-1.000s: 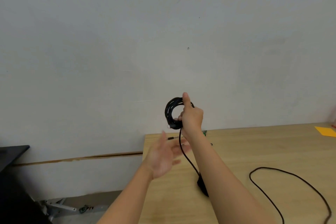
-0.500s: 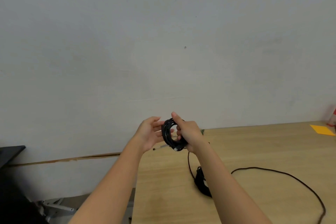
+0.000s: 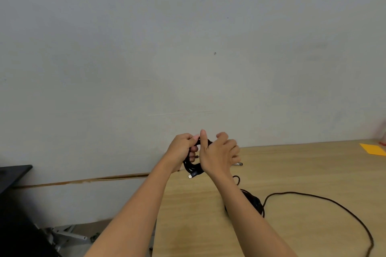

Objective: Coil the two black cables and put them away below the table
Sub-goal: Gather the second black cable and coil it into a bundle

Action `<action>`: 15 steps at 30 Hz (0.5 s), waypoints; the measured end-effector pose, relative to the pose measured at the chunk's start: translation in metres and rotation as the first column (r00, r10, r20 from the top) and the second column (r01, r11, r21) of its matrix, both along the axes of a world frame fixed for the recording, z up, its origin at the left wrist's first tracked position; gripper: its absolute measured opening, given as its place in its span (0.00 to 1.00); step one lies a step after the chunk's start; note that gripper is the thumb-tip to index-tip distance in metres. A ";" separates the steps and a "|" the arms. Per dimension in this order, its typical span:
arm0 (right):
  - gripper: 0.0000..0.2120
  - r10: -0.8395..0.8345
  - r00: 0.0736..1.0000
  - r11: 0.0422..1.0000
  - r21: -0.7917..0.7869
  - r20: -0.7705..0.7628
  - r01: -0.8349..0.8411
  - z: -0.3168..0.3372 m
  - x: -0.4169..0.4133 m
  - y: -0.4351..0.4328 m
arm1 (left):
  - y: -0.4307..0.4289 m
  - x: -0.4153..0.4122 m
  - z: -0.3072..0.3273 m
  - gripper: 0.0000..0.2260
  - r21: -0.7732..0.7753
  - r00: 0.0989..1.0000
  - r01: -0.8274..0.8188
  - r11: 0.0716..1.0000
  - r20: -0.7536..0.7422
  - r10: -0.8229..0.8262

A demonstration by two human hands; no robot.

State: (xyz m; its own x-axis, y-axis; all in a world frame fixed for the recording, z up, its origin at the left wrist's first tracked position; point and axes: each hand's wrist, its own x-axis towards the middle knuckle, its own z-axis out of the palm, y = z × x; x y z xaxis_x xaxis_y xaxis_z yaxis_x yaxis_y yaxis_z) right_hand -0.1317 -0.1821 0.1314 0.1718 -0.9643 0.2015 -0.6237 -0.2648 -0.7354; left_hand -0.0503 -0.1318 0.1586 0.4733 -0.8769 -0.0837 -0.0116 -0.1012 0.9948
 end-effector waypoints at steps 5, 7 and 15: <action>0.31 0.385 0.870 0.898 0.092 0.307 -0.430 0.006 -0.005 -0.012 | 0.007 0.003 -0.002 0.09 -0.075 0.980 0.010 0.997 -0.200 -0.025; 0.33 0.416 0.837 0.881 0.070 0.354 -0.468 0.011 -0.008 -0.013 | 0.010 0.002 -0.001 0.08 -0.073 0.950 0.017 0.997 -0.308 -0.039; 0.34 0.374 0.839 0.903 0.050 0.395 -0.426 0.007 -0.001 -0.008 | 0.012 0.002 0.007 0.18 0.062 0.891 0.110 0.992 -0.449 -0.071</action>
